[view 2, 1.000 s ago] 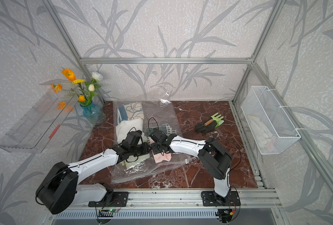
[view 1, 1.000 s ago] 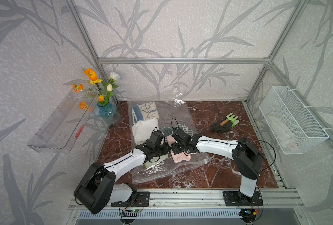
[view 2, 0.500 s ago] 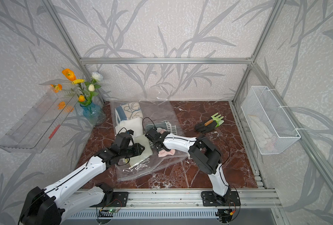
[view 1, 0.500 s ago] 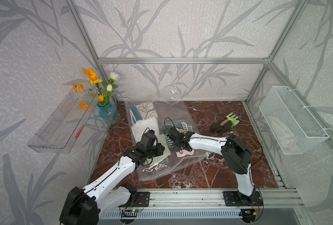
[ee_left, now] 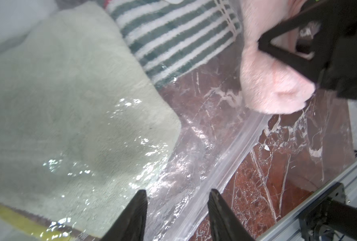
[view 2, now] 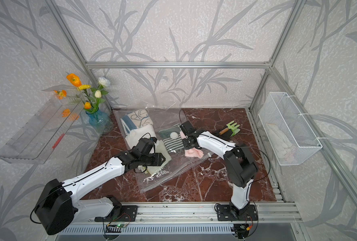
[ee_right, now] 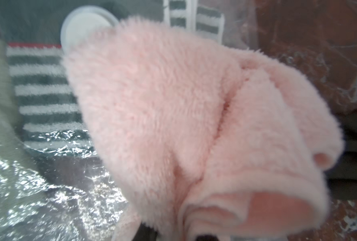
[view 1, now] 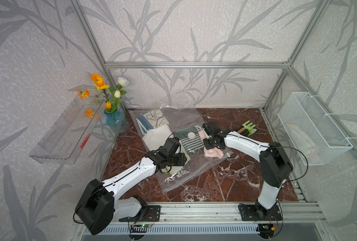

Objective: Place the folded towel into the vacuum bag
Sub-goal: Pick up the towel from the vacuum bag, then open the vacuum bag at the center of the board.

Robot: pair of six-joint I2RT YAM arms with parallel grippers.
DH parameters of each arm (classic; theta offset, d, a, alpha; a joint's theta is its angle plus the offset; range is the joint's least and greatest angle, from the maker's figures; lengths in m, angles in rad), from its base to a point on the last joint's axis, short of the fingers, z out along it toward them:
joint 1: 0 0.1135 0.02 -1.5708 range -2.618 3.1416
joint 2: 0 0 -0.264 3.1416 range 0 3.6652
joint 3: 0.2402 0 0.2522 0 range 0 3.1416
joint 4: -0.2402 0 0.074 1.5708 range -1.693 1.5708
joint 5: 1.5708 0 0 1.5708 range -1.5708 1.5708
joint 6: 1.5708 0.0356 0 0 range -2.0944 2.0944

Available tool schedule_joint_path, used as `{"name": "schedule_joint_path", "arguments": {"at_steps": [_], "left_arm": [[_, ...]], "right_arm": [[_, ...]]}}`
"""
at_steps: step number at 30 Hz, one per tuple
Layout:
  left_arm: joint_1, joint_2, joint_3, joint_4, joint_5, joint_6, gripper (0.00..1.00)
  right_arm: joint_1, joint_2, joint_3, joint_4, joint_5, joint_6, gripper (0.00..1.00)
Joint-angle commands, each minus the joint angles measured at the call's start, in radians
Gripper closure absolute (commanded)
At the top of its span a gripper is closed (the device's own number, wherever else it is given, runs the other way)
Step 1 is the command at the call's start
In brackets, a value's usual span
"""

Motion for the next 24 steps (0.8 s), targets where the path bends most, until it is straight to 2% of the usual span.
{"name": "schedule_joint_path", "arguments": {"at_steps": [1,5,10,18,21,22,24], "left_arm": [[-0.076,0.082,0.088,-0.038,-0.048,0.068,0.46],[-0.178,0.242,0.209,-0.076,-0.100,0.116,0.39],[-0.281,0.434,0.387,-0.164,-0.185,0.183,0.37],[-0.316,0.626,0.529,-0.259,-0.288,0.286,0.40],[-0.317,0.654,0.545,-0.256,-0.312,0.312,0.44],[-0.317,0.662,0.549,-0.256,-0.336,0.320,0.49],[-0.315,0.660,0.555,-0.259,-0.402,0.322,0.64]], "right_arm": [[-0.091,-0.169,-0.075,-0.018,-0.166,0.044,0.95],[-0.233,-0.318,-0.196,-0.038,-0.312,0.092,0.95],[-0.348,-0.461,-0.338,-0.050,-0.356,0.110,0.95],[-0.390,-0.518,-0.419,-0.071,-0.410,0.105,0.95],[-0.391,-0.514,-0.438,-0.067,-0.459,0.102,0.95],[-0.390,-0.515,-0.448,-0.063,-0.472,0.107,0.95],[-0.378,-0.522,-0.469,-0.062,-0.478,0.110,0.95]]}}
